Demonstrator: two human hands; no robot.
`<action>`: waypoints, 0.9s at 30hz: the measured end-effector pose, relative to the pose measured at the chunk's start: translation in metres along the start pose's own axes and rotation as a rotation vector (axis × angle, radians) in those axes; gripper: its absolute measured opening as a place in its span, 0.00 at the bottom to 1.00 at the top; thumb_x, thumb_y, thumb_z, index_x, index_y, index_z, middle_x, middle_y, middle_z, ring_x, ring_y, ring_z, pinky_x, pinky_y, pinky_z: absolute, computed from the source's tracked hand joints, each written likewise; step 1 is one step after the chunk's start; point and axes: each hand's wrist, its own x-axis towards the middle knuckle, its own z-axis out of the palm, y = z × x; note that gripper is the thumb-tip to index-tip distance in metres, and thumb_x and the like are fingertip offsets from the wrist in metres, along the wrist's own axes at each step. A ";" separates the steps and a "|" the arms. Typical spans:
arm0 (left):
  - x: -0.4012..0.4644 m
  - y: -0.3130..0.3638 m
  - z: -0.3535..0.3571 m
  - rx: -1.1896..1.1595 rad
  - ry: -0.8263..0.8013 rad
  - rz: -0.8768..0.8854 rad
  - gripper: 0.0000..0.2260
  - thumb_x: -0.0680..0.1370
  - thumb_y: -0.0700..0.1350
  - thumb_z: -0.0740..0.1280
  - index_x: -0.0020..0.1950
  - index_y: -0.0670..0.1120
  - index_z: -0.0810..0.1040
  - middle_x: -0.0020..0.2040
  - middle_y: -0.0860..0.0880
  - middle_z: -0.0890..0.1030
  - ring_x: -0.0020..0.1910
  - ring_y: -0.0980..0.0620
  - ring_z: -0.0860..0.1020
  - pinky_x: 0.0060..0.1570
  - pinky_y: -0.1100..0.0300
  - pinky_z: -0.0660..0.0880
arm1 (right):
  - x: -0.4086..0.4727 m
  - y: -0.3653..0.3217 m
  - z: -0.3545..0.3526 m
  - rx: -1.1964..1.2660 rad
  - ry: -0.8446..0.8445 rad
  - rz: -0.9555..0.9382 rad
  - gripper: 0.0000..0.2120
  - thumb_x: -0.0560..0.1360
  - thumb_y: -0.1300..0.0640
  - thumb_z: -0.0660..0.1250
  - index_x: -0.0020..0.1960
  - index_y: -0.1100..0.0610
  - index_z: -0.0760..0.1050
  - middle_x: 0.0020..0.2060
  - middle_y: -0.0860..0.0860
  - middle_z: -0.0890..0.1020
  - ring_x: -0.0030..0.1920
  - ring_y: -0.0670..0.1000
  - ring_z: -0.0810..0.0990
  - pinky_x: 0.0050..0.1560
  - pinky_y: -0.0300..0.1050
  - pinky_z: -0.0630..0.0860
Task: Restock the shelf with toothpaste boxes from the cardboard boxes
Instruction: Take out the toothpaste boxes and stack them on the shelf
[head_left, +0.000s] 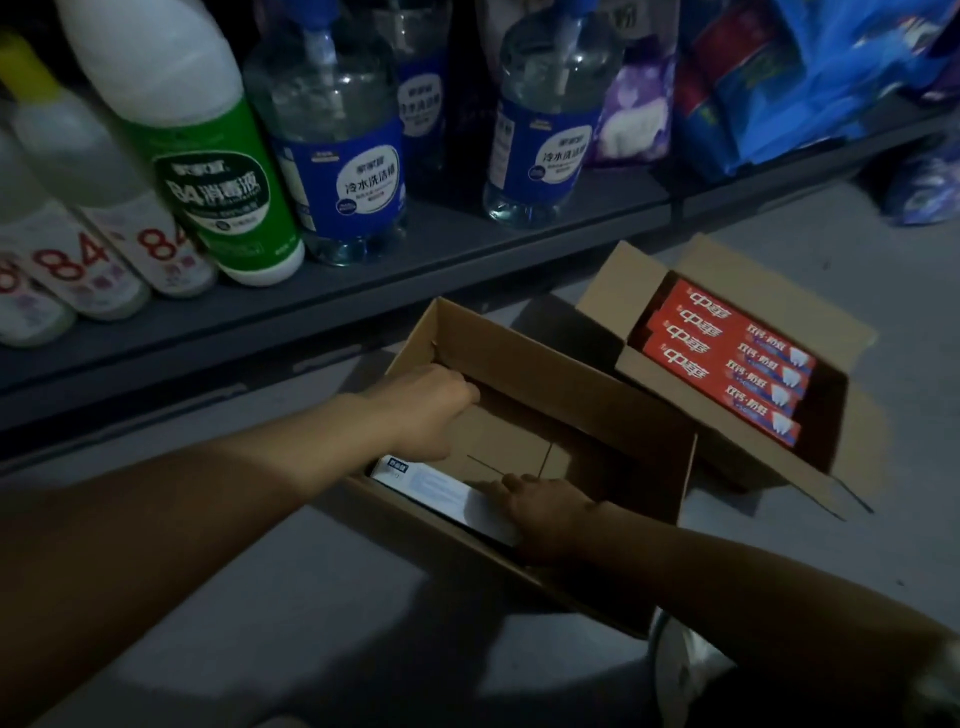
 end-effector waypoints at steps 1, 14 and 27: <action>0.001 0.000 0.002 -0.006 -0.004 0.007 0.19 0.73 0.39 0.68 0.65 0.46 0.72 0.58 0.48 0.74 0.56 0.49 0.73 0.54 0.53 0.76 | 0.003 0.000 0.003 0.008 -0.019 0.016 0.38 0.75 0.45 0.65 0.77 0.54 0.50 0.70 0.57 0.66 0.66 0.58 0.70 0.63 0.53 0.69; 0.000 -0.026 -0.010 -0.062 0.064 -0.024 0.18 0.73 0.41 0.69 0.62 0.49 0.75 0.57 0.50 0.77 0.54 0.51 0.76 0.53 0.51 0.77 | 0.009 0.024 -0.060 0.017 -0.065 0.054 0.27 0.75 0.47 0.68 0.69 0.55 0.63 0.64 0.55 0.73 0.63 0.55 0.73 0.61 0.51 0.72; -0.029 -0.034 -0.073 -0.083 0.190 -0.078 0.18 0.72 0.46 0.70 0.61 0.51 0.76 0.56 0.50 0.79 0.52 0.51 0.78 0.51 0.48 0.78 | -0.059 0.033 -0.163 -0.177 0.080 -0.003 0.28 0.74 0.50 0.69 0.70 0.51 0.63 0.60 0.51 0.74 0.57 0.50 0.74 0.52 0.42 0.69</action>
